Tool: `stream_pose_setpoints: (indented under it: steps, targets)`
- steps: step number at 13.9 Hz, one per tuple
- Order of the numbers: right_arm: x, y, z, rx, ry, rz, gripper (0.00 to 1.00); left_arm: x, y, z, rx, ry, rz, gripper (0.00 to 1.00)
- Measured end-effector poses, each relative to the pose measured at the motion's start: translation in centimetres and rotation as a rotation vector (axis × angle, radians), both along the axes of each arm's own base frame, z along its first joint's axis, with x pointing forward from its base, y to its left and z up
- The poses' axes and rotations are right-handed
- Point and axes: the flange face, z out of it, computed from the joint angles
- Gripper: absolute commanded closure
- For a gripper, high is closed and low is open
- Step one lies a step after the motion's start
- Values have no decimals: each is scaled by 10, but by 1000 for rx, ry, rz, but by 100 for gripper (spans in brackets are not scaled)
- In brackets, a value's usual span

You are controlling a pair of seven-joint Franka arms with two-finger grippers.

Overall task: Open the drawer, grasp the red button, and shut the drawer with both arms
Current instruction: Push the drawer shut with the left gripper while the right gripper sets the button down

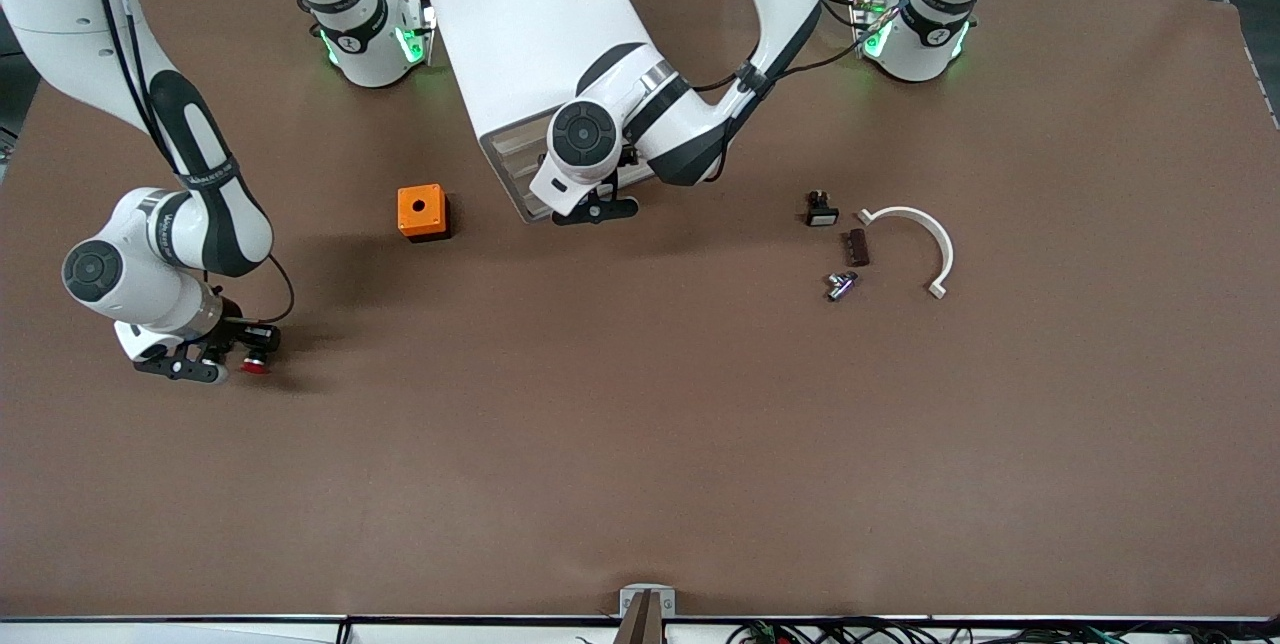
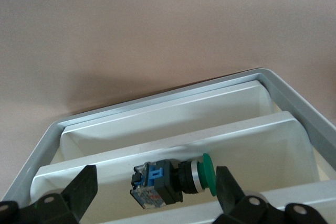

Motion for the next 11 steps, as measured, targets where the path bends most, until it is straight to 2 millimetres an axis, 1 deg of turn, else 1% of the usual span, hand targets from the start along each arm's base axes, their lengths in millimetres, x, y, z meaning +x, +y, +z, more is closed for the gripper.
stream_pose_setpoints:
  steps: [2,3,4,6,8,10,11]
  targets:
    - [0,0,0,0,-1,0,99,0,0,0,0,1,1,0]
    - [0,0,0,0,-1,0,31,0,0,0,-1,1,1,0]
    - [1,0,0,0,-1,0,0,0,0,0,-1,1,2,0]
    - [1,0,1,0,-2,1,0,2,1,1,-4,3,7,0]
    - [3,0,3,-1,-7,1,0,9,4,4,-10,-1,18,0]
    - [8,-1,7,-3,-17,1,0,23,12,8,-16,-8,41,0]
    - [11,-1,11,-3,-21,2,0,34,18,12,-21,-13,59,0]
